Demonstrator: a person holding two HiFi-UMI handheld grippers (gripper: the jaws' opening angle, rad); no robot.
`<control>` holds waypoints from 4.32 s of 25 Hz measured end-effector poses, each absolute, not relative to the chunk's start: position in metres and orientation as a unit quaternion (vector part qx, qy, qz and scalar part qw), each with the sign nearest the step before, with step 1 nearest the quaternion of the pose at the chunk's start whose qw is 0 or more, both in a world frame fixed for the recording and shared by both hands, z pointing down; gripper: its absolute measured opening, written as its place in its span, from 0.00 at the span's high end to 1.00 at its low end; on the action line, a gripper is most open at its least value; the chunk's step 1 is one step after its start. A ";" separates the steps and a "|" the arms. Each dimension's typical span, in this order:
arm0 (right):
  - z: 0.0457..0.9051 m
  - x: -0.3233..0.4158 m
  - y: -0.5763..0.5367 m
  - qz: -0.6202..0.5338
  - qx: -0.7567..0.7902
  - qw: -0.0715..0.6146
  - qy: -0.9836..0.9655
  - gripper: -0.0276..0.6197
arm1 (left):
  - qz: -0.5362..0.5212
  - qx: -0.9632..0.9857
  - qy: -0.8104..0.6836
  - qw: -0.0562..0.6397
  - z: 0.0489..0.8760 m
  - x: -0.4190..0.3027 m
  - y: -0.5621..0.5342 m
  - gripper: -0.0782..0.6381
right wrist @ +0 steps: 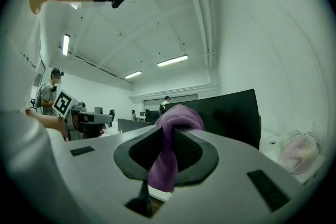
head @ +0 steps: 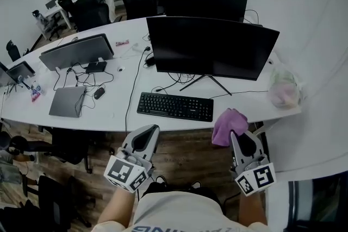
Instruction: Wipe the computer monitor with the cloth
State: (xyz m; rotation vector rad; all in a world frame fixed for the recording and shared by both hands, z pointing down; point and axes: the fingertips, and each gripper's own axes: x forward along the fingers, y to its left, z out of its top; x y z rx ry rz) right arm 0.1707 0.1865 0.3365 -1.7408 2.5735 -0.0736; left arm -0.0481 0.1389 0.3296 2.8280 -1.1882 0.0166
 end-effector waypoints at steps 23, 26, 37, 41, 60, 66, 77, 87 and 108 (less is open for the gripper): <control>0.367 0.159 0.083 -0.045 -0.567 -0.013 0.823 0.85 | 0.000 0.929 -0.366 0.051 0.353 -0.045 0.043 0.88; 0.363 0.132 0.049 -0.039 -0.562 -0.024 0.826 0.85 | -0.006 0.927 -0.371 0.050 0.353 -0.069 0.013 0.88; 0.387 0.029 -0.034 -0.065 -0.523 -0.065 0.847 0.85 | -0.016 0.917 -0.392 0.067 0.373 -0.152 -0.053 0.88; 0.403 0.005 -0.056 -0.087 -0.499 -0.080 0.858 0.85 | -0.018 0.913 -0.400 0.079 0.377 -0.164 -0.065 0.88; 0.563 -0.087 -0.198 -0.362 -0.446 -0.079 0.815 0.85 | -0.009 0.879 -0.463 0.112 0.403 -0.187 -0.086 0.88; 0.599 -0.097 -0.230 -0.427 -0.458 -0.066 0.777 0.85 | -0.003 0.877 -0.466 0.120 0.411 -0.193 -0.093 0.88; 0.619 -0.079 -0.257 -0.490 -0.498 -0.008 0.716 0.85 | 0.008 0.876 -0.465 0.126 0.420 -0.200 -0.105 0.88; 0.588 -0.076 -0.270 -0.449 -0.519 0.026 0.727 0.85 | 0.008 0.876 -0.466 0.123 0.418 -0.200 -0.111 0.88; 0.511 -0.069 -0.268 -0.412 -0.508 0.088 0.751 0.85 | -0.004 0.882 -0.459 0.106 0.402 -0.191 -0.111 0.88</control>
